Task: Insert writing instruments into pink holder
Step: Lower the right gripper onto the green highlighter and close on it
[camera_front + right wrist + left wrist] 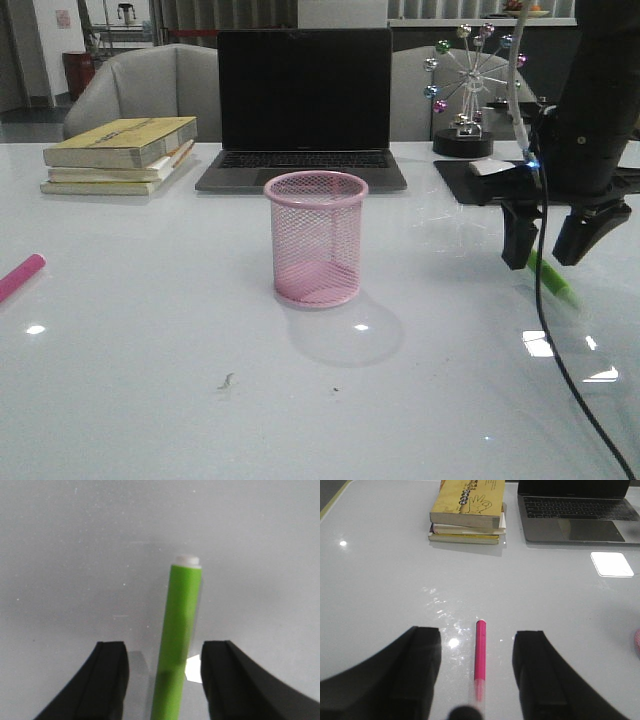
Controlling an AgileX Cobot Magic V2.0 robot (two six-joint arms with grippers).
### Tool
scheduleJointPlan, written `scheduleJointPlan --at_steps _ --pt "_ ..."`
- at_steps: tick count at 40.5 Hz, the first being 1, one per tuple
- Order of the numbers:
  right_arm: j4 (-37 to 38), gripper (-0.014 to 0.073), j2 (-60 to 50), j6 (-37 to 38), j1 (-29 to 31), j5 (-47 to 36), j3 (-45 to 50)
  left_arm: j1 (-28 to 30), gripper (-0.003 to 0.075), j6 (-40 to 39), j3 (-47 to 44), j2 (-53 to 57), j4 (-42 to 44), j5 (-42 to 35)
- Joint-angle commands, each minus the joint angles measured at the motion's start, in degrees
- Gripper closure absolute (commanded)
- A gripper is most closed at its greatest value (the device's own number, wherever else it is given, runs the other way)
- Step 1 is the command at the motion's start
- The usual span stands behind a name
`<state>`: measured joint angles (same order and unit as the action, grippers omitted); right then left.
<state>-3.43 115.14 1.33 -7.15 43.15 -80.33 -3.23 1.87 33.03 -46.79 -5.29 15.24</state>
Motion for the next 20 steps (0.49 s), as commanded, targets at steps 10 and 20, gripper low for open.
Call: scheduleJointPlan --at_steps 10,20 --pt "0.54 0.0146 0.02 -0.38 0.02 -0.93 -1.72 -0.35 0.0315 -0.55 2.18 0.20 -0.66 -4.61" --pt "0.54 0.0364 0.83 -0.38 0.02 0.43 -1.72 -0.35 0.0315 -0.55 2.18 0.20 -0.66 -4.61"
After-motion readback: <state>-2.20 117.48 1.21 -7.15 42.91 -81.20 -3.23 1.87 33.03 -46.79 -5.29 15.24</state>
